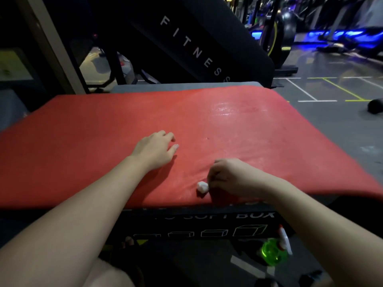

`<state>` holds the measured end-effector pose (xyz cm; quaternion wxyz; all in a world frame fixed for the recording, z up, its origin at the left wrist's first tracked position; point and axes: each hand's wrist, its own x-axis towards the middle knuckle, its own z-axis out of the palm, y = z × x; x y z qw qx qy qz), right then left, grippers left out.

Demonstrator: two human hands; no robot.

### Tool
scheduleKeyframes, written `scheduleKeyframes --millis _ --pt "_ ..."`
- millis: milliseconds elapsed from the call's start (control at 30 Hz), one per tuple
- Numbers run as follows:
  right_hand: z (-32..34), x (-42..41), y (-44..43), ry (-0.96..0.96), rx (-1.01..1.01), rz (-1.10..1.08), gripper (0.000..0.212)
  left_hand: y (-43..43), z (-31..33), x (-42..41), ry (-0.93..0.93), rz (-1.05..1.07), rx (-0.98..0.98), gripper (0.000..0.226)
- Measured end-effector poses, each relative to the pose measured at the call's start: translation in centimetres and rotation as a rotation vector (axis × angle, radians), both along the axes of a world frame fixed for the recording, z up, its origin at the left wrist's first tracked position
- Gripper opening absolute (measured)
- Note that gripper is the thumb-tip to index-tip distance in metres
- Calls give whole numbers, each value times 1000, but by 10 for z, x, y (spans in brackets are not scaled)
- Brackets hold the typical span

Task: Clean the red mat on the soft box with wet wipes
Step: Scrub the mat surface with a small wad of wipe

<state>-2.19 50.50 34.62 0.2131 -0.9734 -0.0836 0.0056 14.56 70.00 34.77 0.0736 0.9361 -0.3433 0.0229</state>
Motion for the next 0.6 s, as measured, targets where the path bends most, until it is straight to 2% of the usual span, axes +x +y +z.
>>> scheduleKeyframes --millis 133,200,233,333,367,433,500,600 --pt "-10 40 -14 -114 -9 -137 6 -1 -6 20 -15 24 9 39" --pt "-6 49 -20 -101 14 -185 10 -3 -9 29 -29 25 15 41" --pt "0 49 -22 -60 14 -177 17 -4 -10 33 -37 20 17 43" --pt "18 42 -25 171 31 -73 57 -11 -12 46 -54 2 12 47" --pt "20 40 -25 222 38 -39 63 -13 -14 50 -63 -5 10 48" --pt "18 46 -26 207 56 -36 54 -18 -18 59 -73 -13 2 49" --pt "8 67 -29 71 41 -91 35 -23 -22 68 -75 -12 -11 49" --pt "-9 105 -42 -176 -86 -188 11 -27 -29 83 -28 24 -42 54"
